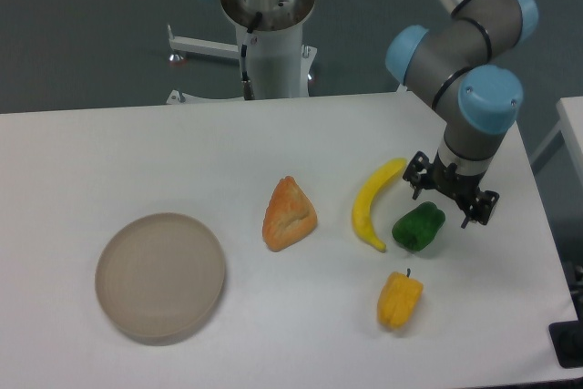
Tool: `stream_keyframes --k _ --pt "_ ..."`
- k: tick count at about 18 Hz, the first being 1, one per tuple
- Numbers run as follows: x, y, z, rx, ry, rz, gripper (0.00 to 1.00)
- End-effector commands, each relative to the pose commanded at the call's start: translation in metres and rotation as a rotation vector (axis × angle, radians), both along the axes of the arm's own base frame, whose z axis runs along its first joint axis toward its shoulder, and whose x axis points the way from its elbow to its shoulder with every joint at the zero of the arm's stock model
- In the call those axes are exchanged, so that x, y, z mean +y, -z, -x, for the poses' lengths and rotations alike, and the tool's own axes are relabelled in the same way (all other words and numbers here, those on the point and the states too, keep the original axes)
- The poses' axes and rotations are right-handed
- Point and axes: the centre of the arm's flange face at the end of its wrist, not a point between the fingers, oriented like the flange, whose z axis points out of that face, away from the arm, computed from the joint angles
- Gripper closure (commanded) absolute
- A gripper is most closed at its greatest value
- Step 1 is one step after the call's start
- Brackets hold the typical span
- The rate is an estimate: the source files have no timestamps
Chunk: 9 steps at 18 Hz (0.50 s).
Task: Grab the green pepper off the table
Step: 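Lower the gripper down around the green bell pepper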
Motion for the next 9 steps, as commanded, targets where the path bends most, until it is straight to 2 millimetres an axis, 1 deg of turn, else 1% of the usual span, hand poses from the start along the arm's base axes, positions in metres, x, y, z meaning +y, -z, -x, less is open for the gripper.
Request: stream_keyframes --k 3,6,9 --pt "0.002 0.008 -0.002 -0.014 -0.001 0.005 0.0" --pt "-0.001 0.025 -0.008 -0.044 -0.001 0.021 0.0" --pt "-0.003 0.029 -0.01 -0.053 -0.001 0.03 0.0"
